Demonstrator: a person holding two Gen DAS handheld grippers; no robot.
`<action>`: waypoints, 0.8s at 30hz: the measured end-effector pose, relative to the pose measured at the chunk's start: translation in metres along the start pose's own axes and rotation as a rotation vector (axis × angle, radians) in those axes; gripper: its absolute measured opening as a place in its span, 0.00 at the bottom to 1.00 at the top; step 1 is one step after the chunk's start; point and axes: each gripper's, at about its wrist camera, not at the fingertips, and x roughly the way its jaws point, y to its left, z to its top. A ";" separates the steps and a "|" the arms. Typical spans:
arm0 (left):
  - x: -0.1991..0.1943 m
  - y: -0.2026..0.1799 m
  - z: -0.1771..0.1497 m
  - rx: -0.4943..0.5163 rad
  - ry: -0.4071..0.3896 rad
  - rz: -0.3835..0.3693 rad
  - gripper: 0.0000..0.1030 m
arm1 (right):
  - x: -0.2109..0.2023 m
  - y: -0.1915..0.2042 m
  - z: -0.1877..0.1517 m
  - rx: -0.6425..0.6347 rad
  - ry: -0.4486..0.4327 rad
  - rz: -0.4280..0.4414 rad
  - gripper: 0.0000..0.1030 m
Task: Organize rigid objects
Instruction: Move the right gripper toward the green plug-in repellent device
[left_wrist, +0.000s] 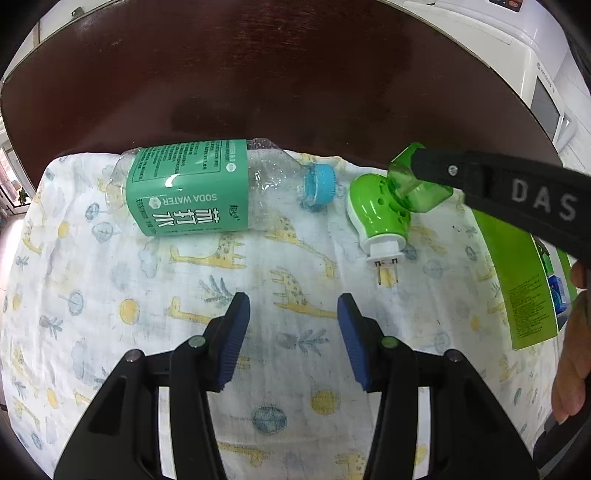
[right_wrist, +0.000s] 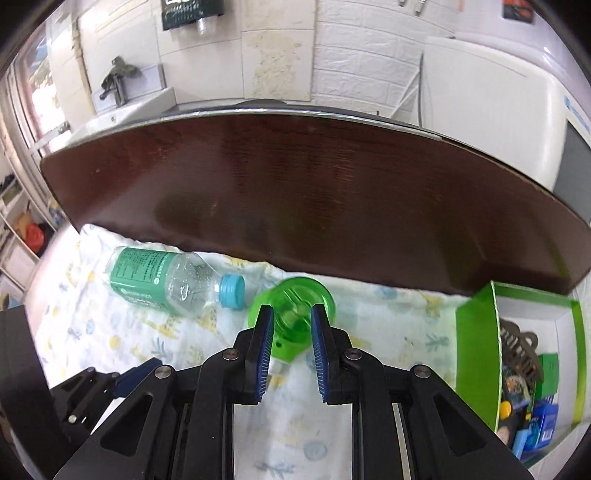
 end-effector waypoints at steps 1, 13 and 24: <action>0.000 0.001 0.000 0.004 0.000 0.000 0.46 | 0.005 0.002 0.000 -0.006 -0.002 -0.028 0.22; -0.002 -0.045 0.015 0.117 -0.037 -0.061 0.46 | 0.023 -0.086 -0.053 0.306 0.116 0.100 0.26; 0.024 -0.097 0.017 0.280 -0.020 -0.049 0.46 | 0.011 -0.124 -0.074 0.437 0.045 0.216 0.43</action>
